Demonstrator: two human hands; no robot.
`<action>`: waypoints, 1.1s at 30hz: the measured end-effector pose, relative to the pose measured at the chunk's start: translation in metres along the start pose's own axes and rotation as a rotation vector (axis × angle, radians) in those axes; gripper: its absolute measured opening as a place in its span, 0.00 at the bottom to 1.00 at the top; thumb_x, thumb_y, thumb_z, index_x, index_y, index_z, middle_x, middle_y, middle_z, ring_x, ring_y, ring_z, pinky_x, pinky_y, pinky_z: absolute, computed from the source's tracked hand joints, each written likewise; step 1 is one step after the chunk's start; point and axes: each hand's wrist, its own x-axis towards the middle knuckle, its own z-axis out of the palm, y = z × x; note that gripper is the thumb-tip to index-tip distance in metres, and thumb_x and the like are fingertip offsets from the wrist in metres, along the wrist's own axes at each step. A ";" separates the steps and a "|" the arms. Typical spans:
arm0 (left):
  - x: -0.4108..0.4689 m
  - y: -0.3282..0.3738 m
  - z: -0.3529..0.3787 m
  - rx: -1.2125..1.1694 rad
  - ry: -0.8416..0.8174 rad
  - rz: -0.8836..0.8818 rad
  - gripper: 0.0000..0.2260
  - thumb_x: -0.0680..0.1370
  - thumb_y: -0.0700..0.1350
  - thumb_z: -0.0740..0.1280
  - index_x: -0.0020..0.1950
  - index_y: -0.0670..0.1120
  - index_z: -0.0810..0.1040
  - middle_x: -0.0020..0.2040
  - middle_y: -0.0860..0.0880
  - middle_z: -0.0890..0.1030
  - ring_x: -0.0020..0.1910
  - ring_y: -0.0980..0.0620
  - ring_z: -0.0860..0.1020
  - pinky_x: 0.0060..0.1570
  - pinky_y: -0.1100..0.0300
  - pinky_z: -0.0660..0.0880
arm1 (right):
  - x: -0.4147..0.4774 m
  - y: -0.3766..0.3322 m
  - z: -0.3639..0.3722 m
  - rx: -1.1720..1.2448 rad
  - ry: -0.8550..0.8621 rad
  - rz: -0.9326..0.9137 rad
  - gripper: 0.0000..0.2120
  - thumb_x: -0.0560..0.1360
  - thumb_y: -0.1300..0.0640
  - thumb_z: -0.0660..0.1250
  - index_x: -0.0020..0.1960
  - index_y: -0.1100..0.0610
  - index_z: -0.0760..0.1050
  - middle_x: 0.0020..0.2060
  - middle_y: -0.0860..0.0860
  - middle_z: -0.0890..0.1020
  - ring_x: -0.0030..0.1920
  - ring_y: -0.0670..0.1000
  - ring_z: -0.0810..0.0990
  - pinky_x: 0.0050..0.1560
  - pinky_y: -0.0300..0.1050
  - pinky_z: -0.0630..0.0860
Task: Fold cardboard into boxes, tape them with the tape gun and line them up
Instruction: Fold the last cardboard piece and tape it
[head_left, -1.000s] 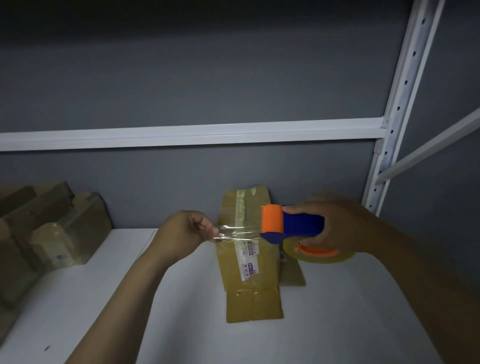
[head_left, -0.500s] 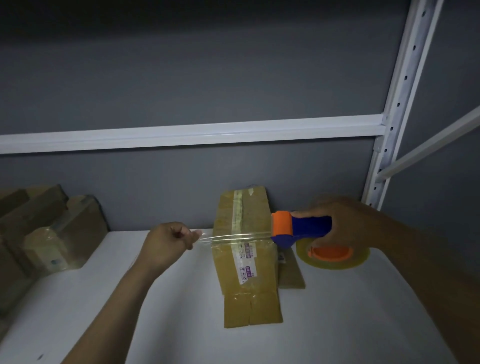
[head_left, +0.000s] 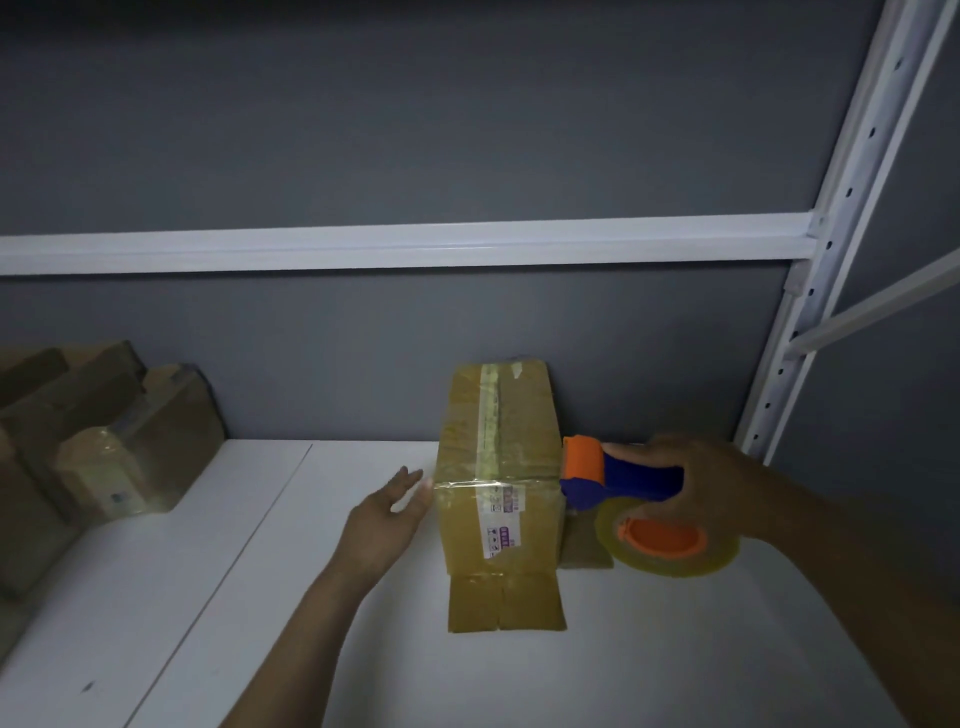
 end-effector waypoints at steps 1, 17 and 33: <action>-0.003 -0.002 0.003 -0.005 -0.030 -0.003 0.23 0.77 0.66 0.57 0.67 0.57 0.76 0.69 0.53 0.75 0.67 0.48 0.74 0.68 0.51 0.69 | 0.000 0.001 0.002 0.046 0.002 0.016 0.35 0.67 0.42 0.76 0.70 0.34 0.64 0.55 0.40 0.73 0.55 0.41 0.74 0.49 0.31 0.70; -0.025 -0.014 0.023 -0.249 -0.146 0.078 0.25 0.70 0.64 0.66 0.65 0.62 0.68 0.59 0.64 0.77 0.62 0.55 0.76 0.48 0.70 0.73 | 0.002 -0.037 0.022 0.089 0.099 0.002 0.39 0.66 0.51 0.78 0.69 0.38 0.59 0.53 0.47 0.77 0.50 0.39 0.74 0.47 0.25 0.69; 0.008 0.017 0.015 0.681 0.234 0.717 0.19 0.79 0.53 0.61 0.70 0.54 0.73 0.69 0.55 0.74 0.69 0.50 0.72 0.66 0.56 0.63 | -0.004 -0.056 0.002 -0.251 0.021 -0.051 0.39 0.71 0.41 0.71 0.76 0.43 0.55 0.58 0.46 0.71 0.55 0.41 0.68 0.42 0.23 0.61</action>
